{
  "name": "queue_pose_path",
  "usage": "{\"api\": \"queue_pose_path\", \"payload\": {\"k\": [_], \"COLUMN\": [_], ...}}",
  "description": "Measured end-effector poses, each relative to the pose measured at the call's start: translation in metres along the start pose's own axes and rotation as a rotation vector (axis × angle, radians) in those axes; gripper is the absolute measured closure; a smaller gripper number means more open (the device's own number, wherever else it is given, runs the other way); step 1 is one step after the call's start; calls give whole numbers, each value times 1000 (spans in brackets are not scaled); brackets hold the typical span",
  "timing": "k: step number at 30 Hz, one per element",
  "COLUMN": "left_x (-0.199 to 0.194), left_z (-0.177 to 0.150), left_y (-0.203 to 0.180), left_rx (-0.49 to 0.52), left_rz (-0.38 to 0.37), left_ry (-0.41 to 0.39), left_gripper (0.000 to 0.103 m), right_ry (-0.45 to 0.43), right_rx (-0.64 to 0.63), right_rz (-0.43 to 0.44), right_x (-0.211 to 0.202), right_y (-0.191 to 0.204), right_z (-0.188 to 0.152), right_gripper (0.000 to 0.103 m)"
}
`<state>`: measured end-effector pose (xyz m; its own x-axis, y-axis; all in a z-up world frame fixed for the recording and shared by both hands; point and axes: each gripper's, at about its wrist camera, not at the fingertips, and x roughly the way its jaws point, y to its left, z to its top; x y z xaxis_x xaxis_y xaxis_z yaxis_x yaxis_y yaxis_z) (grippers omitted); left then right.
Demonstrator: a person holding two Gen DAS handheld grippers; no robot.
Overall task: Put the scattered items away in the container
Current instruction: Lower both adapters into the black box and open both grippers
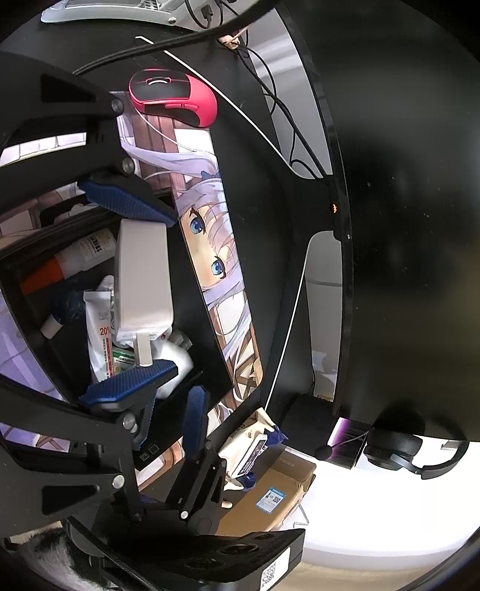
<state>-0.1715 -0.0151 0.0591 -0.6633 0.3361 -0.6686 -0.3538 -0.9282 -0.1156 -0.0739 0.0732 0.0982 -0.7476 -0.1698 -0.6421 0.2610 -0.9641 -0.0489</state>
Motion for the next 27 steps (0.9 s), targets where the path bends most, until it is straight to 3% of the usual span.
{"api": "queue_pose_path", "payload": {"k": [10, 27], "left_x": [-1, 18], "left_z": [1, 7], "left_y": [-1, -24], "left_rx": [0, 21], "left_rz": [-2, -53], "left_ry": [-2, 7], "left_gripper": [29, 32], "right_ry": [-47, -27], "right_rx": [-70, -96], "right_rz": [-77, -164], "right_x": [-22, -42], "right_y": [6, -1], "right_z": [-3, -19], "right_gripper": [21, 13]}}
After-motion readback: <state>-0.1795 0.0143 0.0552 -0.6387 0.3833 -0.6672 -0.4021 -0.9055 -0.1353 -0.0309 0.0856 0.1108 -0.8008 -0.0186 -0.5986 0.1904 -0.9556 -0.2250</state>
